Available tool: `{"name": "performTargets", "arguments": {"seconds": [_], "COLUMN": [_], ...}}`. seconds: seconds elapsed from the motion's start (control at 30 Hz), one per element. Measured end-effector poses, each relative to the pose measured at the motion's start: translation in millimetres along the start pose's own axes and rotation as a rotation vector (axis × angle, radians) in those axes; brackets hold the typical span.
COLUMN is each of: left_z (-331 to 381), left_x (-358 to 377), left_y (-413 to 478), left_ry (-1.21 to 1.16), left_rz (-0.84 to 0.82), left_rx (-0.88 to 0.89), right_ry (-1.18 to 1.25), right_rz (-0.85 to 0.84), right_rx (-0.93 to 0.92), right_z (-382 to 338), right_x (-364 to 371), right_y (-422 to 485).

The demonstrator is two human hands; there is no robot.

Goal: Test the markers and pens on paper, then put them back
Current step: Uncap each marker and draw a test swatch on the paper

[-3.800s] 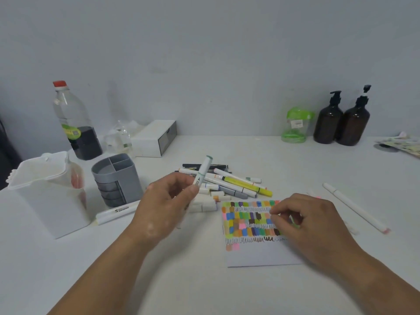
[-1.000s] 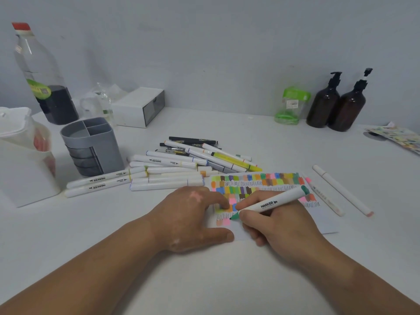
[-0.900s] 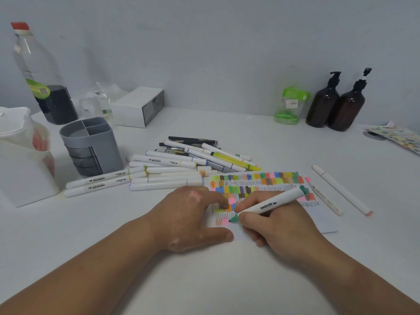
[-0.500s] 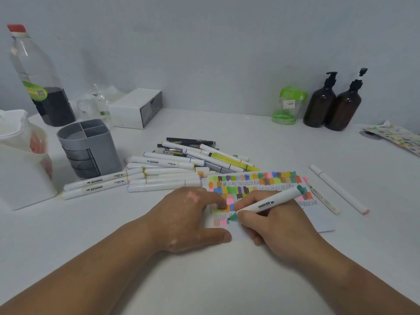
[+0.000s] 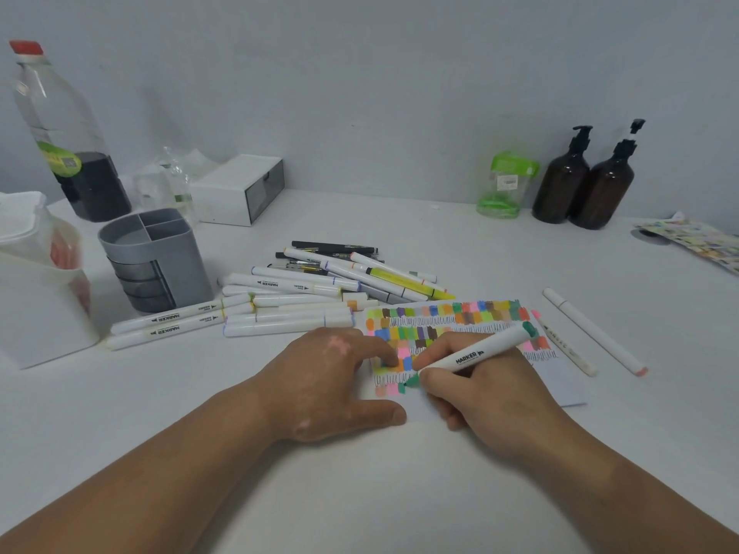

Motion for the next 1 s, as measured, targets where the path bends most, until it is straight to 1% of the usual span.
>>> {"name": "performTargets", "arguments": {"seconds": [0.1, 0.2, 0.3, 0.43, 0.53, 0.67, 0.77, 0.83, 0.9, 1.0], "left_z": [1, 0, 1, 1, 1, 0, -1, -1, -3, -11], "left_x": [0, 0, 0, -1, -1, 0, 1, 1, -1, -10], "left_y": [0, 1, 0, 0, 0, 0, 0, 0, 0, 1], "left_ry": [0.001, 0.000, 0.005, 0.003, 0.005, 0.007, 0.021, 0.017, -0.025, -0.193], "left_rz": [-0.001, -0.002, -0.004, -0.001, 0.000, -0.006, -0.022, -0.029, -0.020, 0.021], "left_rx": [0.003, 0.002, 0.006, 0.007, 0.005, -0.005, -0.015, -0.019, -0.038, -0.084], "right_ry": [0.003, -0.005, -0.001, -0.006, 0.013, 0.028, 0.027, 0.089, 0.241, 0.461], "right_rz": [-0.014, 0.018, -0.005, 0.029, 0.004, 0.040, 0.022, 0.071, 0.167, 0.253], "right_rx": [0.004, -0.006, 0.001, -0.007, 0.008, -0.002, -0.007, -0.023, -0.031, -0.043], "right_z": [0, 1, 0, 1, 1, 1, 0, 1, 2, 2], "right_x": [1, -1, 0, -1, 1, -1, 1, -2, -11, -25], "right_y": [0, 0, 1, 1, 1, 2, 2, 2, 3, 7]}}
Point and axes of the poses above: each hand's wrist, its own y-axis towards the middle knuckle, its own x-axis out of the palm, z = x × y, the point moved 7 cm from there along y, towards the middle knuckle, and after that the axes turned 7 degrees about -x, right-handed, at the moved point
